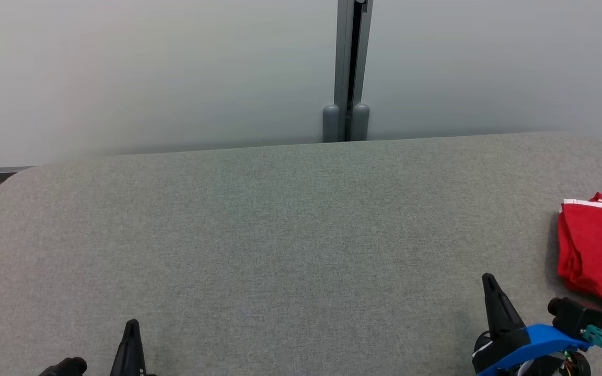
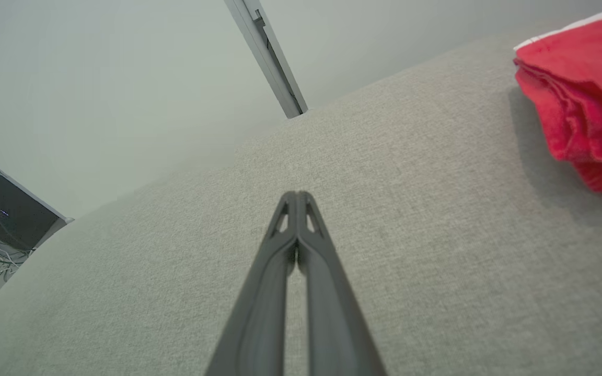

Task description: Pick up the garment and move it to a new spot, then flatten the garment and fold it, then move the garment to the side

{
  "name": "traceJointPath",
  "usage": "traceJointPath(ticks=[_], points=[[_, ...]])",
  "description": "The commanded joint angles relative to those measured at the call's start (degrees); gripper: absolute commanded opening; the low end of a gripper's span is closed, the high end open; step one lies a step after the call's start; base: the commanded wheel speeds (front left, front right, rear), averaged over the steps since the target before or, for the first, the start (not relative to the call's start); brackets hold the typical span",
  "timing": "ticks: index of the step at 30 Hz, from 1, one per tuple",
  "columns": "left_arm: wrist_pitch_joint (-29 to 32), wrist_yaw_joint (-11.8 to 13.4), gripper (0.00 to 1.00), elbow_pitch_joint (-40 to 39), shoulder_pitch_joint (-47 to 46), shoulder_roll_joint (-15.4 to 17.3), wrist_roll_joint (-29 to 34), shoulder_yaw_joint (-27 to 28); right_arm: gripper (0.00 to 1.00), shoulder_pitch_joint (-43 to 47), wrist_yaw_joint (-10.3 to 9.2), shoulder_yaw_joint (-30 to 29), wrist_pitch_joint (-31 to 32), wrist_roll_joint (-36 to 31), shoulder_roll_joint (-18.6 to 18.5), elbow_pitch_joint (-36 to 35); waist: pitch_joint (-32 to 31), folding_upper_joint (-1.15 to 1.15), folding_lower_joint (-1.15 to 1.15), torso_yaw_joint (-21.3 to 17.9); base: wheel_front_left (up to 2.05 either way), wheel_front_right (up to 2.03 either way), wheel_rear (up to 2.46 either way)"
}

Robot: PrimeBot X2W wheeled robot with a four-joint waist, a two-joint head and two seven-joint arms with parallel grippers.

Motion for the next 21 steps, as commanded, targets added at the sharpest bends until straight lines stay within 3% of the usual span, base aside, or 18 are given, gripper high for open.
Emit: traceJointPath(ticks=[1, 21], points=[[0.5, 0.02, 0.0, -1.26, -2.09, 0.16, -1.9, 0.26, 0.0, -0.49, 0.0, -0.37, 0.47, 2.08, -0.24, -1.41, 0.01, 0.0, 0.0, 0.01, 0.0, 0.0, 0.0], [4.9, 0.03, 0.0, -3.59, -4.27, 0.01, -17.83, 1.77, 0.0, -0.13, 0.0, -1.83, 4.85, 19.38, -0.32, -4.89, 0.17, 0.0, 0.0, 0.13, 0.0, 0.0, 0.0]])
